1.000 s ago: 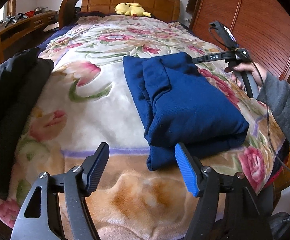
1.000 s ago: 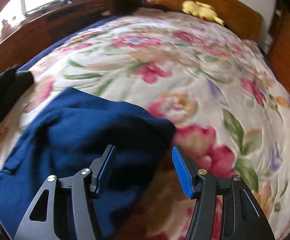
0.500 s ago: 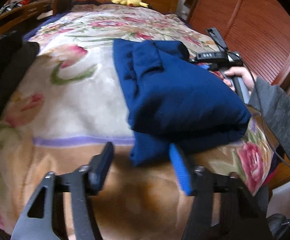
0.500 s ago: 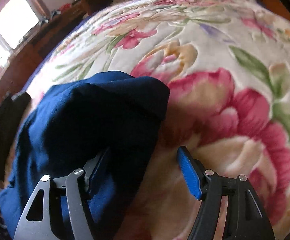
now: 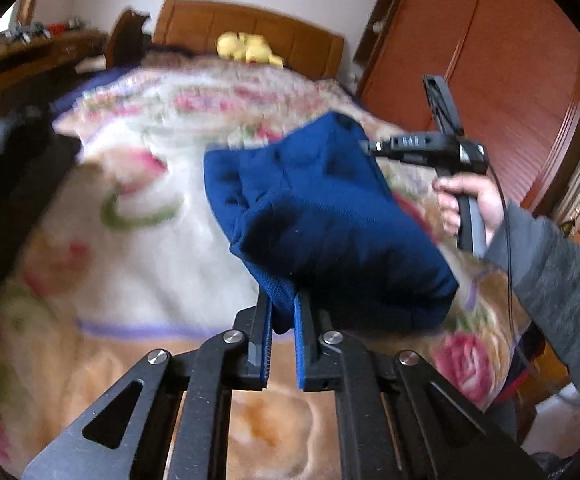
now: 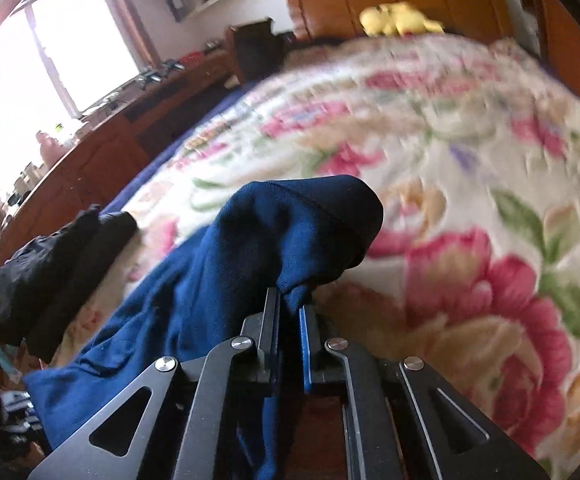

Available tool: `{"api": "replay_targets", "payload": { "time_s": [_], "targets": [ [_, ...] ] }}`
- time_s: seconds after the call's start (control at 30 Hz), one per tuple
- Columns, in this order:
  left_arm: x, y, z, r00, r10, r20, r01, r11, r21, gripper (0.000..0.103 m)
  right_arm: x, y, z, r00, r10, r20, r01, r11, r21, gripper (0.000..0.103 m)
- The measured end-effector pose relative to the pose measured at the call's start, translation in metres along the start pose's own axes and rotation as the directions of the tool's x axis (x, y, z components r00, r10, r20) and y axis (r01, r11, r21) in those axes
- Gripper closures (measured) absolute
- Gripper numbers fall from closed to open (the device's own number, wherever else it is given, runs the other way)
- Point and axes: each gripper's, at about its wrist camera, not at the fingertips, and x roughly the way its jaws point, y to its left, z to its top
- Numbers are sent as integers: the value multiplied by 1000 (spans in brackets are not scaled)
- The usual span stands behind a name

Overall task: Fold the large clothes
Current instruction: 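Lift the blazer bundle with both tools and carry it onto the black garment pile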

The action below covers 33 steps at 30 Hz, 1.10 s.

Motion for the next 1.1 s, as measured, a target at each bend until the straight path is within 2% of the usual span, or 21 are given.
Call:
{"api": "replay_targets", "payload": {
  "time_s": [0.1,0.2,0.3,0.37,0.47,0.5,0.53,0.57,0.6,0.67,0.73,0.8,0.87,0.93,1.0,1.1],
  "targets": [
    [-28,14,21,996,23,81,-22,1000,-13,94,-10,27,15,999,31,43,-29,999,-32,96],
    [-61,34,40,985,78,155,-77,997,-15,94,-11,64,38,994,72,80,-65,994,-93,96],
    [-100,59,60,962,150,228,-150,989,-21,94,-6,113,64,987,125,98,-106,979,-173,96],
    [-131,80,75,940,204,273,-199,979,-45,94,0,149,83,980,167,105,-140,964,-226,96],
    [-179,111,94,888,320,330,-314,946,-73,94,10,205,105,965,238,114,-196,936,-292,96],
    [-198,125,101,863,372,342,-364,927,-92,94,15,221,109,960,254,114,-209,928,-309,96],
    [-207,134,103,850,399,344,-387,916,-106,94,19,242,114,955,276,111,-227,917,-329,96],
    [-222,149,107,829,442,344,-423,896,-131,94,23,260,116,950,295,107,-243,906,-346,96],
    [-232,161,107,811,476,340,-453,879,-150,94,29,279,119,946,310,100,-256,898,-359,96],
    [-251,189,108,760,574,304,-540,819,-194,94,47,312,124,951,301,73,-256,896,-362,96],
    [-257,213,102,737,630,245,-587,776,-230,94,74,333,121,960,281,-8,-266,902,-340,94],
    [-255,237,91,727,667,162,-621,740,-257,93,105,348,111,957,266,-112,-289,899,-328,90],
    [-250,254,80,725,680,108,-632,719,-289,92,117,353,93,963,242,-117,-269,888,-373,88],
    [-245,266,71,704,707,68,-659,686,-308,90,123,349,80,963,229,-140,-267,878,-397,79],
    [-248,266,64,706,704,72,-651,687,-324,89,121,342,72,964,220,-150,-263,872,-414,78],
    [-258,251,58,715,688,127,-621,708,-336,72,102,337,70,971,213,-112,-241,867,-436,76]
  ]
}}
